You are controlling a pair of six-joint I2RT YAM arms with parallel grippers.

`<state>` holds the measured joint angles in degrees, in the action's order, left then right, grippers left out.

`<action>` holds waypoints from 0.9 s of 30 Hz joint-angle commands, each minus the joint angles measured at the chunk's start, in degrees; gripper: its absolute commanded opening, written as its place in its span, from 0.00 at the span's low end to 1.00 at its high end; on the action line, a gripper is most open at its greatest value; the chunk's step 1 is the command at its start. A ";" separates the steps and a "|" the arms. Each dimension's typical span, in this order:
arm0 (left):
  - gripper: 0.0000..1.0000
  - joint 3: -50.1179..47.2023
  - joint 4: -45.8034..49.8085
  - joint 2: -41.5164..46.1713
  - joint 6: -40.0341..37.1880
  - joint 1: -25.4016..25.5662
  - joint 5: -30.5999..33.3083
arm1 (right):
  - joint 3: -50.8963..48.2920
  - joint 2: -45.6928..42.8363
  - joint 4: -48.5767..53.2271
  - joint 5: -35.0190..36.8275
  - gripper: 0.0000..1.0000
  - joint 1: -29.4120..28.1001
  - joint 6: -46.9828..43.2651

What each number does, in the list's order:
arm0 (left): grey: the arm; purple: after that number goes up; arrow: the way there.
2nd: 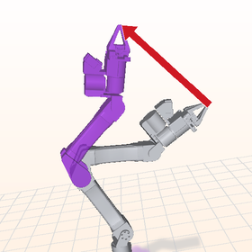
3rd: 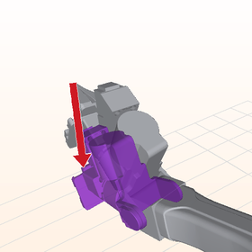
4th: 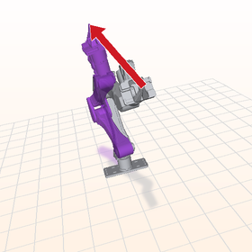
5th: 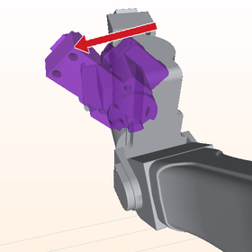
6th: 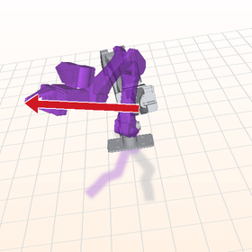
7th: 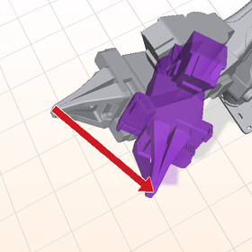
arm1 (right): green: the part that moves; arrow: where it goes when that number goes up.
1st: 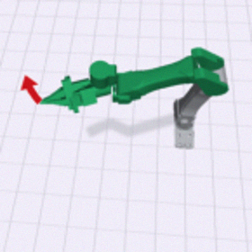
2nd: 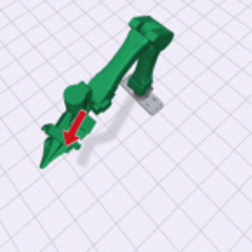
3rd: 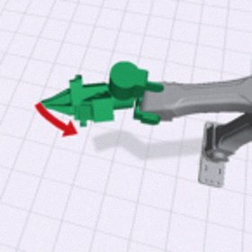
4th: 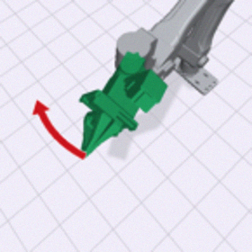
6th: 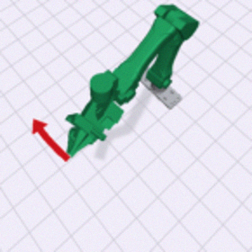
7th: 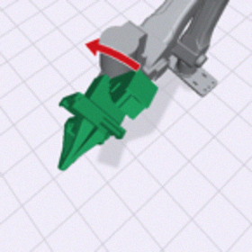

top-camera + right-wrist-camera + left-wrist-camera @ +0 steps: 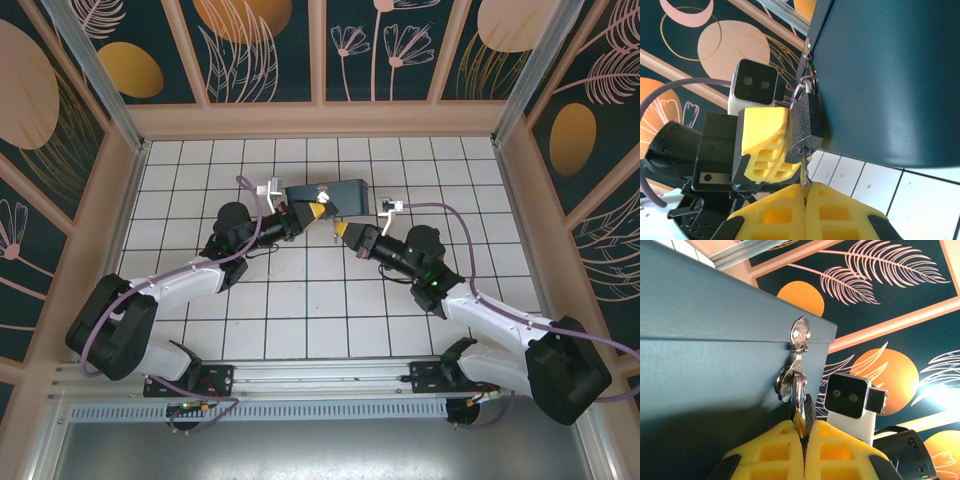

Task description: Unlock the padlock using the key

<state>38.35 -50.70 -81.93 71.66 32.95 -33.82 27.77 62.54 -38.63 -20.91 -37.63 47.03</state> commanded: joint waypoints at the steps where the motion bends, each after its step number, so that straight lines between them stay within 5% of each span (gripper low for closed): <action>1: 0.00 0.09 1.73 -0.40 -0.87 1.01 -2.07 | 5.43 -2.27 -0.40 2.71 0.00 -1.51 -9.99; 7: 0.00 0.59 3.15 -0.31 -0.51 0.99 -0.68 | 3.83 -1.59 -8.85 -3.98 0.00 -1.82 -7.79; 14: 0.00 0.68 3.08 -0.42 0.06 1.01 -1.10 | 1.29 -3.92 -8.72 0.77 0.00 -2.07 -8.75; 20: 0.00 -0.46 0.76 -0.85 -0.04 1.04 -2.32 | -1.46 0.53 -27.30 -11.69 0.00 4.65 8.36; 27: 0.00 -0.06 1.93 -0.87 -0.42 1.02 -2.40 | 3.66 2.55 -18.09 -12.80 0.00 3.38 6.82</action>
<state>38.35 -50.98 -82.13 72.69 33.39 -34.41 26.04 66.72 -49.67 -31.51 -32.77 54.98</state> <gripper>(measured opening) 0.042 0.053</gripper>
